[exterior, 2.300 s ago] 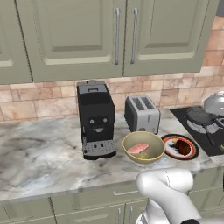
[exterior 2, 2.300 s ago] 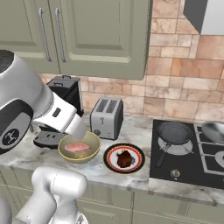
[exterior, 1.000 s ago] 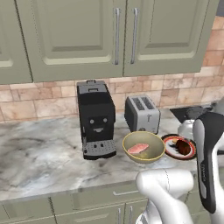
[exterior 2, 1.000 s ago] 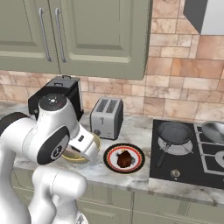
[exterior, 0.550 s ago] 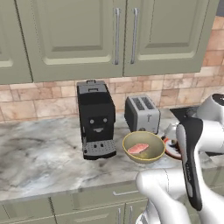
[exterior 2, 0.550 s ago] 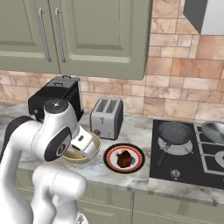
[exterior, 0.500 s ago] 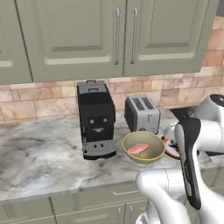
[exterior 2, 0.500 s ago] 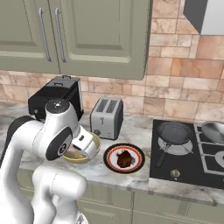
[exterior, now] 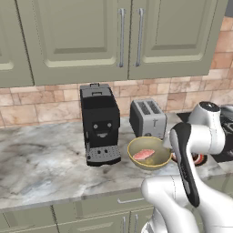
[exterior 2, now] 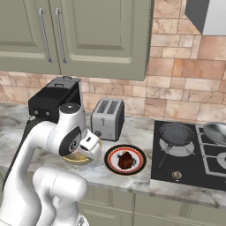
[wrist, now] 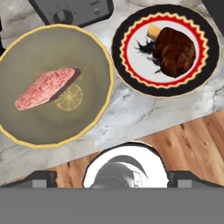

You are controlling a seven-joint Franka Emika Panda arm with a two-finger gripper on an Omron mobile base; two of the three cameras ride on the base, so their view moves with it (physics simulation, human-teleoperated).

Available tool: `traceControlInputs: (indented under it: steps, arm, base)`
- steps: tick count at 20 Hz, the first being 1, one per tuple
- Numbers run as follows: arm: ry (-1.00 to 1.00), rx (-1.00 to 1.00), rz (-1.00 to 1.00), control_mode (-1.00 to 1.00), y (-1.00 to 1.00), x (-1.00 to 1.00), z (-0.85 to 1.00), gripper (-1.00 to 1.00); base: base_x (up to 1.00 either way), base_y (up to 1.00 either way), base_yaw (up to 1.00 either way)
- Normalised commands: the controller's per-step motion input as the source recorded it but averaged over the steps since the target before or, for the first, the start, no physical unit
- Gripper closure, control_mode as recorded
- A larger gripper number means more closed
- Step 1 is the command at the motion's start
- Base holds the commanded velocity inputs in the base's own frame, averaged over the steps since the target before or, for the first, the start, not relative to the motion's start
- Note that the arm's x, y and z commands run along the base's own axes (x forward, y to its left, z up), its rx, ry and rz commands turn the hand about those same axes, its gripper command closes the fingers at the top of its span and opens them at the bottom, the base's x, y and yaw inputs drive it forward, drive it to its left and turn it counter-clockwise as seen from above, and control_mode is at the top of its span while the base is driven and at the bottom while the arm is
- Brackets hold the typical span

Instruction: Place one of the steaks on the plate and the other in the bowl. Then place the bowl in the fridge.

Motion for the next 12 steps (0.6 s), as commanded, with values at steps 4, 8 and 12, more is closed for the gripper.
traceControlInputs:
  steps: [4, 8, 12]
  arm:
    - [0.04, 0.0, 0.0, -1.0, 0.0, 0.34, -0.32, -1.0]
    - [0.0, 0.0, 0.0, -1.0, 0.0, 0.29, -0.28, -1.0]
    - [-0.01, 0.0, 0.0, -1.0, 0.0, 0.24, -0.33, -1.0]
  base:
    - [0.0, 0.0, 0.0]
    - [0.0, 0.0, 0.0]
    - [0.0, 0.0, 0.0]
